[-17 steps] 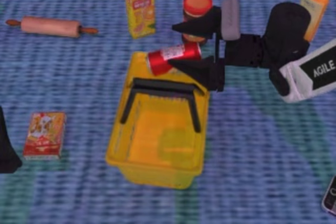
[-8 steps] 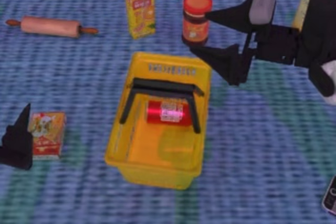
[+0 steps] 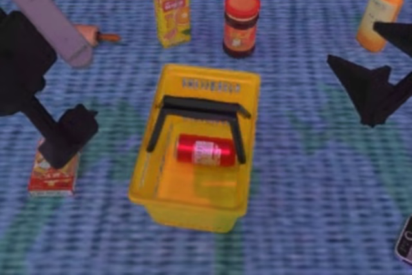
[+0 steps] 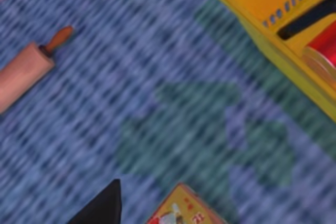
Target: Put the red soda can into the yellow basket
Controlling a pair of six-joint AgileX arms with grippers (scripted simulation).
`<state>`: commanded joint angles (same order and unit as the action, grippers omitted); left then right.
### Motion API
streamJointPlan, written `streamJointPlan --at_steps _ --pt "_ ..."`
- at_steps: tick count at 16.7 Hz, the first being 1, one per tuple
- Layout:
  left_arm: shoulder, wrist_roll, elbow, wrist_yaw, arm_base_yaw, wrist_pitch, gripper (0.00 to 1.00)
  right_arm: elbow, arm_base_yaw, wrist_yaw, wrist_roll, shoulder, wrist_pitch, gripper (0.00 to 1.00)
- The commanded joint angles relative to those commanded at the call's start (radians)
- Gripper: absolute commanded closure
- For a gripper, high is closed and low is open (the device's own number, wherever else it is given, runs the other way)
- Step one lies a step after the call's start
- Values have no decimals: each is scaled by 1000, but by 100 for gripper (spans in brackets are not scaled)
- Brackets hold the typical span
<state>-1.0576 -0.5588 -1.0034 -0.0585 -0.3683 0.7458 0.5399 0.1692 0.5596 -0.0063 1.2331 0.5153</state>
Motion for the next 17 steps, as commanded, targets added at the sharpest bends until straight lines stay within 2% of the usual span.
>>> streamJointPlan --at_steps 6,10,12,14,17 --pt "-550 -256 -503 14 -163 350 0 -304 -82 -293 1 -632 -281 0" --pt "-858 -387 -778 34 -245 533 0 -446 -125 -445 3 -980 -419 0" --pt "-971 -432 -879 43 -274 598 0 -494 -141 -501 4 -1105 -466 0" --pt "-1050 -464 -951 51 -293 644 0 -525 -153 -540 5 -1190 -499 0" --pt "-1092 -481 -990 56 -303 669 0 -540 -159 -560 6 -1233 -515 0"
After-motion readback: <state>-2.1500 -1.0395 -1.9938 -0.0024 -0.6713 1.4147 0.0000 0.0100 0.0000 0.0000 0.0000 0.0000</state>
